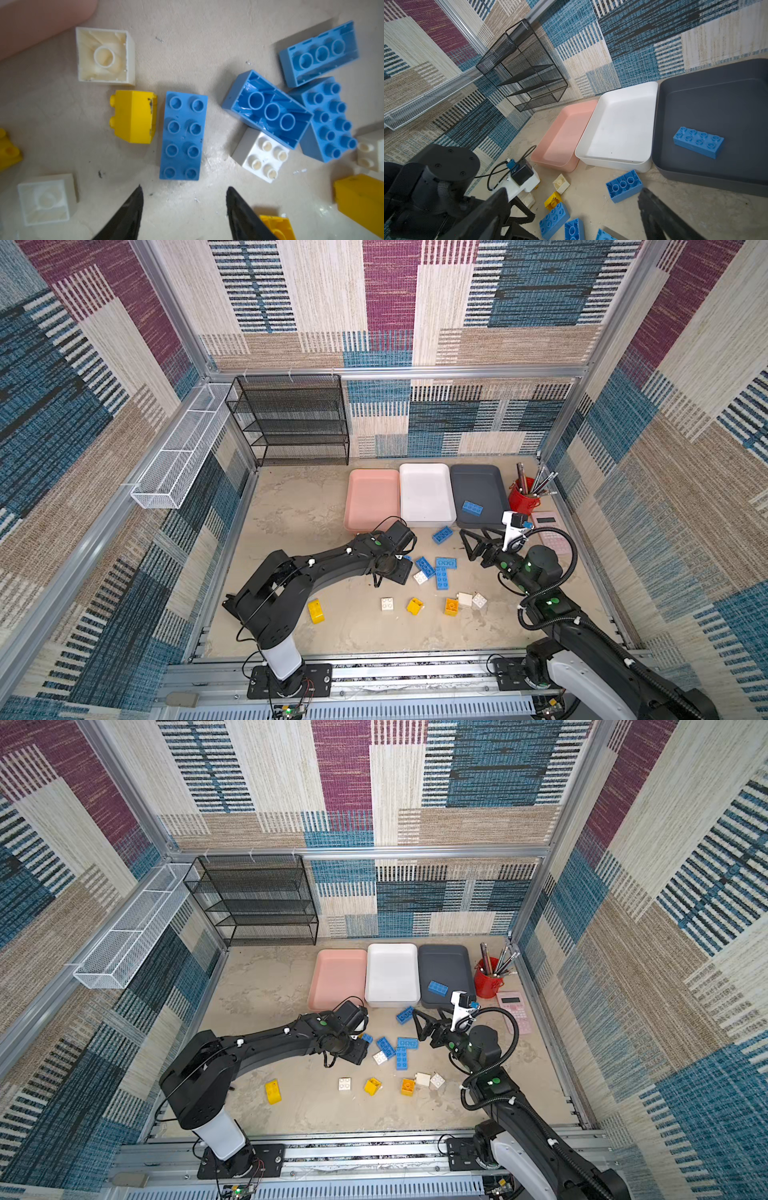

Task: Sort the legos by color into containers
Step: 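Grasp a blue 2x4 brick with the left gripper while the right gripper withdraws, then carry the blue brick with the left gripper into the grey tray and release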

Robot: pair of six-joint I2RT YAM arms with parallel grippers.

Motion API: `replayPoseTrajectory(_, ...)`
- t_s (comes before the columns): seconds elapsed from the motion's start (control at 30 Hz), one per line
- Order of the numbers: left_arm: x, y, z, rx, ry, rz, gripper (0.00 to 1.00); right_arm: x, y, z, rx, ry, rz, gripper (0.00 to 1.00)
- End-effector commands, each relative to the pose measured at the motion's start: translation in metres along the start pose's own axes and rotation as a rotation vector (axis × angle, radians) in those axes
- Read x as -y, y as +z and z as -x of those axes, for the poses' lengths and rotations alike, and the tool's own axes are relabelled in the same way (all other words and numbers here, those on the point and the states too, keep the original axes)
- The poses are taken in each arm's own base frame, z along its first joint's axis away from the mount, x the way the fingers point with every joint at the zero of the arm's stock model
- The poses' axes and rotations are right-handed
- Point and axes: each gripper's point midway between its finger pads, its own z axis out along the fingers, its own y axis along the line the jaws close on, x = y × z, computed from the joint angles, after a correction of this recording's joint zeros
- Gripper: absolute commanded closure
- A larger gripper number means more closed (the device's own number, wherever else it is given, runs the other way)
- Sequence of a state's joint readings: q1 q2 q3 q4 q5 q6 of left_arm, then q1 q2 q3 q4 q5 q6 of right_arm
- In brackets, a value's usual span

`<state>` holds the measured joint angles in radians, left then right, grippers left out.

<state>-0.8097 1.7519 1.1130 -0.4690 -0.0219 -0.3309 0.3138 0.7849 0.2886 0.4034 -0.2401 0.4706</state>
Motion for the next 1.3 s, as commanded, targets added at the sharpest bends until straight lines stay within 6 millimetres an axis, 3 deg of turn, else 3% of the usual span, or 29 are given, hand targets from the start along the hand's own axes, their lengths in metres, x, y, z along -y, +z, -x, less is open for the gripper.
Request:
replayPoseTrajectory(0.0,0.001,0.006,0.009,0.008,0.033,0.008,0.38,-0.005,-0.001,0.01,0.042,0.007,0.014,0.01)
replayPoseTrajectory(0.23,-0.003,0.022,0.008,-0.018,0.048,0.04,0.46,-0.004,-0.003,0.012,0.054,0.008,0.01,0.01)
replayPoseTrajectory(0.5,-0.002,0.028,0.008,-0.022,0.055,0.037,0.68,-0.002,-0.002,0.01,0.054,0.009,0.006,0.01)
replayPoseTrajectory(0.63,-0.002,0.026,0.009,-0.018,0.054,0.036,0.74,-0.001,-0.001,0.009,0.048,0.013,0.004,0.01)
replayPoseTrajectory(0.9,-0.001,0.006,0.014,0.011,0.053,0.03,0.79,-0.001,0.0,0.008,0.046,0.017,0.007,0.01)
replayPoseTrajectory(1.27,0.012,-0.044,0.04,0.105,0.05,-0.03,0.79,-0.005,-0.002,0.008,0.047,0.031,0.026,0.01)
